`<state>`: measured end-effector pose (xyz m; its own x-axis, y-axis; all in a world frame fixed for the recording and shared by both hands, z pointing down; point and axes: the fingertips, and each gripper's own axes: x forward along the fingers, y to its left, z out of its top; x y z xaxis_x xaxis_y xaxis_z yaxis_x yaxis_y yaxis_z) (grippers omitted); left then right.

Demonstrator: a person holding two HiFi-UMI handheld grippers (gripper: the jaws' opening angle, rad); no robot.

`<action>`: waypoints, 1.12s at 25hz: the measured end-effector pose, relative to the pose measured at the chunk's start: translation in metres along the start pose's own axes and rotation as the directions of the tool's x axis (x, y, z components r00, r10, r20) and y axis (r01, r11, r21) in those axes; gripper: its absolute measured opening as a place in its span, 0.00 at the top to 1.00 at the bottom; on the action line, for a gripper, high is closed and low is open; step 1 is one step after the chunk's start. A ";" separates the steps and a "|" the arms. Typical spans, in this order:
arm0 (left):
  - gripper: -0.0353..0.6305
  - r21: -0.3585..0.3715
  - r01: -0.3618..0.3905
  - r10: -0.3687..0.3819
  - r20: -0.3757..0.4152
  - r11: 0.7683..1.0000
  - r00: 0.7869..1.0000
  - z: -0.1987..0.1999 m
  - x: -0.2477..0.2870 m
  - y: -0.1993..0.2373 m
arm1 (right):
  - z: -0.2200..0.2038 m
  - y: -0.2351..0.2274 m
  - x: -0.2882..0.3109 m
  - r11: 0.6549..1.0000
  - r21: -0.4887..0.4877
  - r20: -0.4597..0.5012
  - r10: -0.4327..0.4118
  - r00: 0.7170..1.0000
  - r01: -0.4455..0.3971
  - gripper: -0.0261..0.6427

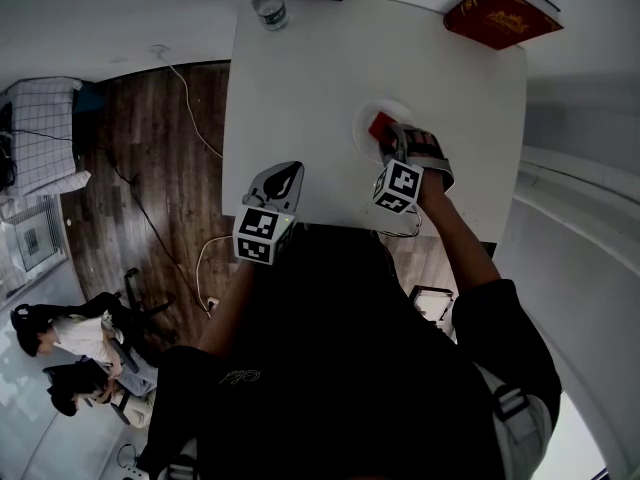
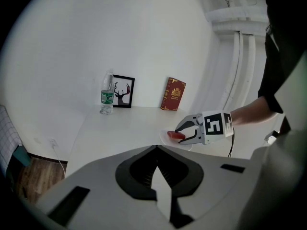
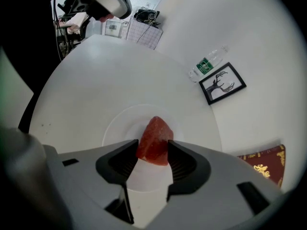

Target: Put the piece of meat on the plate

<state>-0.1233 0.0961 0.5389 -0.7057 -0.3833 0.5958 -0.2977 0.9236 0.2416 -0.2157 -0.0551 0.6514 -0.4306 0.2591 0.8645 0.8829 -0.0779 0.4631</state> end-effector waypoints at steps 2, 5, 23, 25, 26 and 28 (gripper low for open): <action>0.94 -0.001 -0.002 0.002 -0.001 1.000 1.000 0.000 0.000 0.001 | -0.001 0.000 0.001 1.000 0.020 0.002 0.019 1.000 -0.019 0.65; 0.94 0.000 -0.004 0.004 0.001 1.000 1.000 0.001 0.000 0.001 | -0.001 -0.001 0.000 0.999 0.038 0.006 0.037 0.999 -0.038 0.64; 0.94 -0.018 -0.018 0.018 0.003 1.000 1.000 -0.003 -0.005 0.002 | 0.006 0.003 -0.001 0.987 0.112 0.051 0.111 0.992 -0.116 0.61; 0.94 -0.015 -0.015 0.015 0.002 1.000 1.000 -0.003 -0.003 0.001 | 0.006 0.004 -0.001 0.983 0.130 0.059 0.125 0.990 -0.132 0.61; 0.94 -0.013 -0.013 0.013 0.001 1.000 1.000 -0.003 -0.003 0.000 | 0.006 0.004 -0.001 0.979 0.146 0.062 0.136 0.989 -0.144 0.61; 0.94 -0.010 -0.008 0.008 0.002 1.000 1.000 -0.002 -0.001 -0.001 | 0.006 0.004 -0.001 0.971 0.175 0.071 0.154 0.986 -0.164 0.61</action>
<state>-0.1210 0.0957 0.5392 -0.7095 -0.3755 0.5964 -0.2855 0.9268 0.2439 -0.2110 -0.0503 0.6512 -0.2752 0.3113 0.9096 0.9606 0.0507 0.2733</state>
